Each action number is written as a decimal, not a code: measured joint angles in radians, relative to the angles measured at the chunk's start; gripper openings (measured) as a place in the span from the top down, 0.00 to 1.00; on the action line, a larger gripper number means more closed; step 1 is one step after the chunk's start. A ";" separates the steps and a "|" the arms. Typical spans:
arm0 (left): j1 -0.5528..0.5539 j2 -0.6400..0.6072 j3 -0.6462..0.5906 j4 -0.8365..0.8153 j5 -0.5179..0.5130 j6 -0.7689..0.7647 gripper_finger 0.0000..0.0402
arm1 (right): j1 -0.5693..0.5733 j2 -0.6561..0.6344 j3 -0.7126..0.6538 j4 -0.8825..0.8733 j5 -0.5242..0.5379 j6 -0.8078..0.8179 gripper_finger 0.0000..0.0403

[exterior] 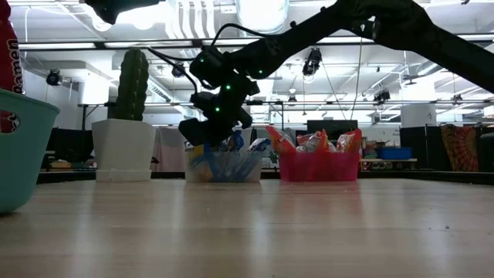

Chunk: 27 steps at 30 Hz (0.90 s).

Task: Sort Maruchan noodles
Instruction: Put the blue noodle pack into the white bin

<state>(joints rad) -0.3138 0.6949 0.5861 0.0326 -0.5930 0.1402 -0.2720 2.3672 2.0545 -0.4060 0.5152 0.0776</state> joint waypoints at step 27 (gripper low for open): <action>0.000 0.003 0.000 -0.001 0.001 0.000 0.85 | 0.015 -0.038 0.218 -0.315 -0.023 0.036 0.60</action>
<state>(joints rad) -0.3138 0.6979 0.5861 0.0319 -0.5922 0.1402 -0.2569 2.3291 2.2727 -0.7209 0.4921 0.1134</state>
